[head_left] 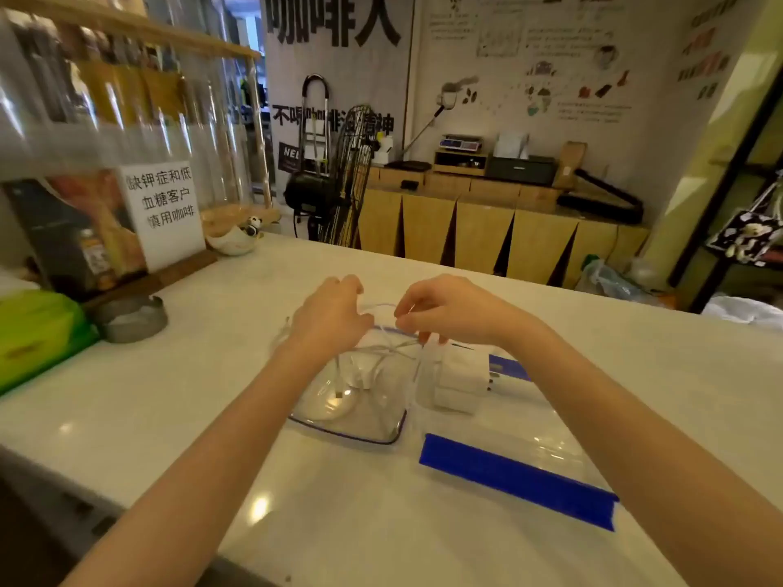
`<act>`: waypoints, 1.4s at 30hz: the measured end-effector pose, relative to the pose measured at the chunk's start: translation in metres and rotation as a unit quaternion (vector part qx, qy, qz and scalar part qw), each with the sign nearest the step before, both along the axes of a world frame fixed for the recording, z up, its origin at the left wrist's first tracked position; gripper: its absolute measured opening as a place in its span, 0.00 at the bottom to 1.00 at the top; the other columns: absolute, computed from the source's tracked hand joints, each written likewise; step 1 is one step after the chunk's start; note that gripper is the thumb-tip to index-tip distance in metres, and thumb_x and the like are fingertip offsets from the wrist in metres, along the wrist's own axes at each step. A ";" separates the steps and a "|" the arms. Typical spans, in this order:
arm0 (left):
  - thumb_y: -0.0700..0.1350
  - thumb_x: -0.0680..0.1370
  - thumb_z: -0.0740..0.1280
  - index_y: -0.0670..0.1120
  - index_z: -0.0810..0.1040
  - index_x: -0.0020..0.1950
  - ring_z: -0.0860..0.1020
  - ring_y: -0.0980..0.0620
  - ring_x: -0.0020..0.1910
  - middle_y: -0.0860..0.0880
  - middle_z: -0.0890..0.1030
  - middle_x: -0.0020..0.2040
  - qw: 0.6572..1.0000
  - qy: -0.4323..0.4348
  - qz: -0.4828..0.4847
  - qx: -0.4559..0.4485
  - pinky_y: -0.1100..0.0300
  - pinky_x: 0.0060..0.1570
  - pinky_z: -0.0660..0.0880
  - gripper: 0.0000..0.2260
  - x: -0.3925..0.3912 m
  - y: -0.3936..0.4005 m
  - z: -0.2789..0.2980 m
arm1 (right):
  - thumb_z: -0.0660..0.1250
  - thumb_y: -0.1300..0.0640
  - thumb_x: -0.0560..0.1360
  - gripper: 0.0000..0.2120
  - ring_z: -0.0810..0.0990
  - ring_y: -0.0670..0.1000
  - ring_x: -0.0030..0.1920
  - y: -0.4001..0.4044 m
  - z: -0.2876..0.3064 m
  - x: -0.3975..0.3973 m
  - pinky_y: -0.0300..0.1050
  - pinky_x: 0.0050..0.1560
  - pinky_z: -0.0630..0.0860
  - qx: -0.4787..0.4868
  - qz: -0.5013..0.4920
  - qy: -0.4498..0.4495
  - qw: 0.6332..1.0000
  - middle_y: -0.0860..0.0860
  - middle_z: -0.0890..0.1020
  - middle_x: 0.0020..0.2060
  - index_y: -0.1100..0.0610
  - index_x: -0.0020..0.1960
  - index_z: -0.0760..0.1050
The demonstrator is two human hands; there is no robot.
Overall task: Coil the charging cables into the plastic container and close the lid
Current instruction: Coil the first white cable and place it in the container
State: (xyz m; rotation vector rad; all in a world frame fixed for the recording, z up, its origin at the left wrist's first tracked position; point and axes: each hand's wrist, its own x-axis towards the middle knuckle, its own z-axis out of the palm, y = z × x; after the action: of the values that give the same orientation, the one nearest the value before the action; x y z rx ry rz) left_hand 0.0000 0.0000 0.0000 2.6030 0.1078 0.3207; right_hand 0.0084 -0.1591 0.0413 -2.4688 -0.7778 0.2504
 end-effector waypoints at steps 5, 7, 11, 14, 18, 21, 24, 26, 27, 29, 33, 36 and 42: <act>0.45 0.75 0.63 0.39 0.78 0.50 0.78 0.41 0.47 0.41 0.79 0.49 0.998 0.033 0.034 0.038 0.53 0.44 0.73 0.11 -0.007 0.015 -0.013 | 0.65 0.58 0.74 0.09 0.79 0.43 0.38 0.012 -0.006 -0.001 0.40 0.44 0.77 0.055 0.010 -0.024 0.998 0.49 0.80 0.42 0.57 0.53 0.76; 0.44 0.75 0.64 0.39 0.81 0.43 0.79 0.47 0.39 0.43 0.82 0.40 0.998 0.045 0.002 -0.040 0.58 0.38 0.73 0.10 -0.007 0.019 -0.011 | 0.64 0.59 0.74 0.10 0.79 0.45 0.41 0.015 -0.007 -0.001 0.41 0.45 0.77 0.063 0.009 -0.038 0.997 0.50 0.80 0.43 0.57 0.54 0.76; 0.45 0.75 0.65 0.44 0.81 0.41 0.75 0.56 0.35 0.51 0.81 0.35 0.996 0.035 -0.038 -0.072 0.62 0.36 0.71 0.08 -0.008 0.016 0.007 | 0.61 0.62 0.74 0.10 0.80 0.48 0.44 0.015 -0.008 0.000 0.43 0.48 0.77 0.082 -0.002 -0.084 0.993 0.52 0.81 0.45 0.55 0.54 0.76; 0.45 0.75 0.65 0.45 0.82 0.44 0.77 0.53 0.39 0.51 0.82 0.36 0.996 0.016 -0.057 -0.070 0.61 0.40 0.73 0.08 -0.008 0.010 0.024 | 0.60 0.62 0.75 0.11 0.78 0.48 0.45 0.013 -0.005 0.000 0.41 0.49 0.75 0.080 -0.010 -0.120 0.990 0.51 0.80 0.46 0.55 0.56 0.75; 0.45 0.77 0.61 0.45 0.81 0.48 0.75 0.58 0.41 0.51 0.82 0.39 0.991 -0.025 -0.101 -0.078 0.63 0.46 0.70 0.10 -0.010 -0.002 0.048 | 0.60 0.61 0.76 0.13 0.78 0.50 0.46 0.007 -0.002 0.002 0.42 0.48 0.75 0.106 -0.037 -0.143 0.983 0.50 0.80 0.45 0.53 0.60 0.68; 0.45 0.77 0.61 0.46 0.82 0.47 0.77 0.59 0.40 0.52 0.84 0.41 0.982 -0.077 -0.143 -0.096 0.63 0.44 0.70 0.10 -0.012 -0.006 0.065 | 0.61 0.59 0.76 0.14 0.79 0.51 0.46 0.003 0.005 0.005 0.48 0.49 0.79 0.138 -0.066 -0.182 0.971 0.51 0.81 0.47 0.53 0.61 0.65; 0.44 0.77 0.61 0.49 0.80 0.43 0.79 0.65 0.36 0.53 0.84 0.37 0.955 -0.094 -0.205 -0.193 0.64 0.44 0.72 0.08 -0.017 -0.008 0.079 | 0.62 0.56 0.76 0.13 0.79 0.52 0.44 -0.003 0.016 0.006 0.53 0.48 0.79 0.193 -0.092 -0.211 0.954 0.49 0.79 0.44 0.54 0.59 0.65; 0.42 0.78 0.61 0.46 0.79 0.42 0.81 0.61 0.37 0.52 0.84 0.35 0.926 -0.090 -0.246 -0.272 0.64 0.44 0.76 0.09 -0.022 -0.012 0.086 | 0.63 0.55 0.75 0.11 0.79 0.52 0.44 -0.007 0.023 0.006 0.54 0.47 0.78 0.234 -0.113 -0.232 0.937 0.51 0.79 0.43 0.55 0.56 0.66; 0.42 0.78 0.60 0.44 0.79 0.43 0.82 0.58 0.38 0.51 0.84 0.35 0.910 -0.087 -0.264 -0.307 0.64 0.44 0.78 0.09 -0.025 -0.015 0.090 | 0.63 0.54 0.75 0.11 0.79 0.52 0.43 -0.008 0.027 0.007 0.53 0.46 0.78 0.252 -0.124 -0.242 0.929 0.51 0.79 0.43 0.55 0.54 0.66; 0.41 0.78 0.59 0.42 0.79 0.43 0.83 0.53 0.38 0.49 0.84 0.34 0.876 -0.085 -0.302 -0.366 0.62 0.43 0.79 0.10 -0.032 -0.019 0.096 | 0.63 0.54 0.75 0.09 0.79 0.53 0.42 -0.011 0.035 0.008 0.52 0.44 0.76 0.291 -0.141 -0.251 0.912 0.53 0.80 0.42 0.54 0.52 0.66; 0.45 0.74 0.61 0.44 0.80 0.42 0.83 0.51 0.37 0.48 0.85 0.35 0.791 -0.034 -0.372 -0.485 0.61 0.39 0.80 0.09 -0.037 -0.029 0.102 | 0.61 0.53 0.76 0.10 0.79 0.52 0.42 -0.015 0.046 0.007 0.49 0.44 0.76 0.342 -0.152 -0.270 0.887 0.52 0.82 0.42 0.55 0.55 0.72; 0.47 0.73 0.59 0.44 0.82 0.46 0.83 0.52 0.36 0.47 0.85 0.37 0.707 0.042 -0.414 -0.572 0.62 0.37 0.80 0.13 -0.035 -0.041 0.098 | 0.60 0.57 0.76 0.08 0.78 0.51 0.44 -0.021 0.044 0.008 0.48 0.46 0.74 0.329 -0.163 -0.311 0.877 0.47 0.79 0.39 0.57 0.49 0.78; 0.47 0.74 0.56 0.41 0.82 0.47 0.83 0.54 0.34 0.46 0.85 0.38 0.572 0.074 -0.441 -0.687 0.62 0.35 0.80 0.17 -0.029 -0.072 0.098 | 0.59 0.54 0.77 0.09 0.80 0.49 0.39 -0.040 0.033 -0.005 0.40 0.39 0.79 0.490 -0.117 -0.077 0.860 0.51 0.81 0.38 0.56 0.48 0.76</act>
State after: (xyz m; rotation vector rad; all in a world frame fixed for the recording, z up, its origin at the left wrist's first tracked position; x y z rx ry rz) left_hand -0.0289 -0.0716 0.0976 0.8404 -0.6309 -0.3018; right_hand 0.0038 -0.1987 0.0745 -1.5725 -0.4669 -0.3673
